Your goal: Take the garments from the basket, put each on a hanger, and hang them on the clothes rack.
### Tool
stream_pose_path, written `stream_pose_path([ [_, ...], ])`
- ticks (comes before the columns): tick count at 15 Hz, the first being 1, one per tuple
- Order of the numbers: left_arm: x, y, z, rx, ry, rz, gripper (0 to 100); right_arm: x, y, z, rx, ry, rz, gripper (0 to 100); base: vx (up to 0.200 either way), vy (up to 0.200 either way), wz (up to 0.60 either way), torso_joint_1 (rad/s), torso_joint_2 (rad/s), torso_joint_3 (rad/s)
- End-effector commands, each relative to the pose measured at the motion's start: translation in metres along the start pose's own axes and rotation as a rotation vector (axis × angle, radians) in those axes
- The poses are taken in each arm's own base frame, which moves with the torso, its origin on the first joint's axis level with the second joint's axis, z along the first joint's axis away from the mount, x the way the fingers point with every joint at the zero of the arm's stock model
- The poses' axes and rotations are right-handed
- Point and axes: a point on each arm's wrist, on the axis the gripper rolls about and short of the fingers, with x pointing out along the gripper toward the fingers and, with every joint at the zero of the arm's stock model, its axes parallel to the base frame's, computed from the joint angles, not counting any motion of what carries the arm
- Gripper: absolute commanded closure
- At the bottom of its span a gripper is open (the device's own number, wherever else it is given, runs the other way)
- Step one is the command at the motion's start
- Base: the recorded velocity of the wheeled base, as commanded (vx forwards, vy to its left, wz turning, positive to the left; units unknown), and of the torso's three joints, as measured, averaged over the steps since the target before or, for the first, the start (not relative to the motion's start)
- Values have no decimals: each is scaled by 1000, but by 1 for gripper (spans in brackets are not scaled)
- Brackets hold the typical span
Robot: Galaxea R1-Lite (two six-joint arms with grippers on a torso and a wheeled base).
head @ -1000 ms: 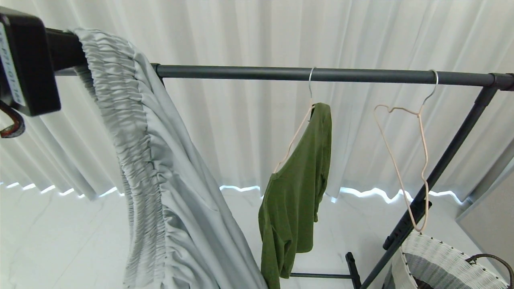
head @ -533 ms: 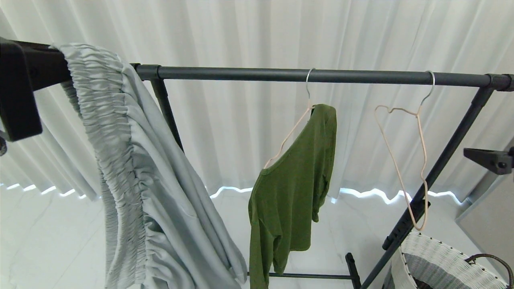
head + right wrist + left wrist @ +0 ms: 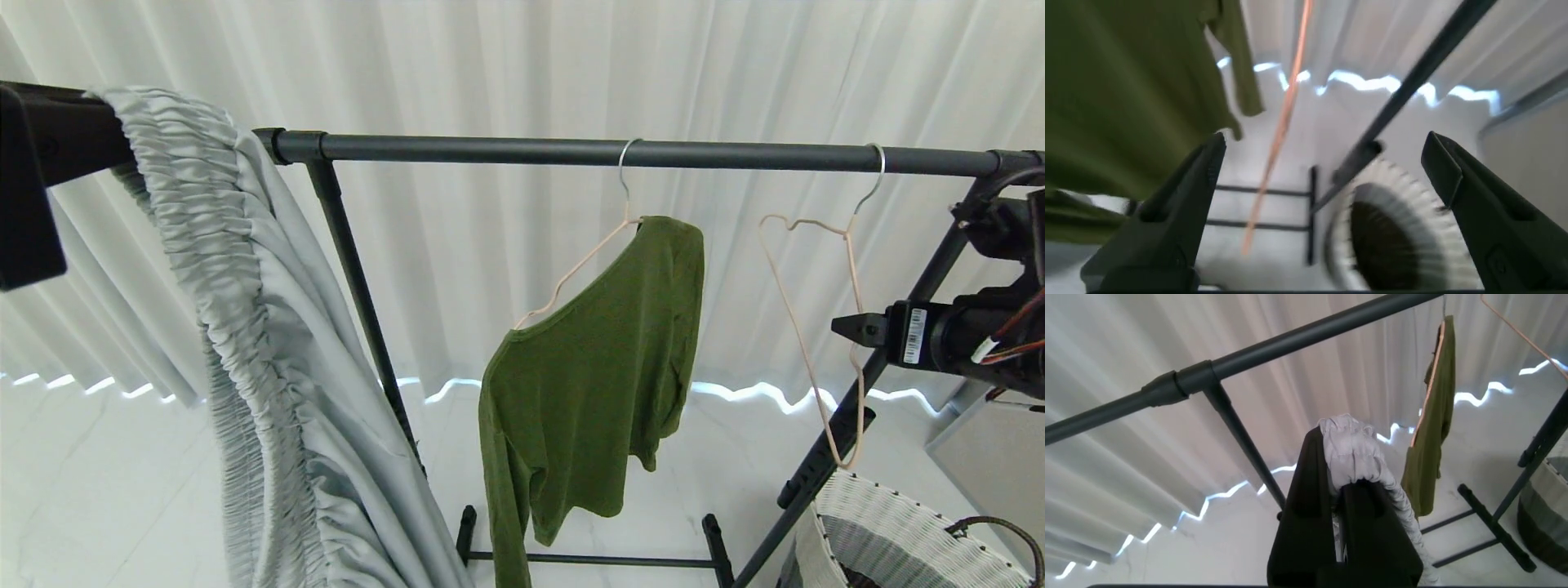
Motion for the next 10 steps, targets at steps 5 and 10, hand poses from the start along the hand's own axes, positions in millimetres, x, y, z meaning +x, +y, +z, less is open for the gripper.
stream_pose_path([
  [5,-1,-1,-5,7,11,-2,100,39,14,-10,-6,37,-30,0,0,0,0,0,0,0],
  [10,-7,2,-10,7,11,-2,100,53,14,-15,-22,67,-57,0,0,0,0,0,0,0],
])
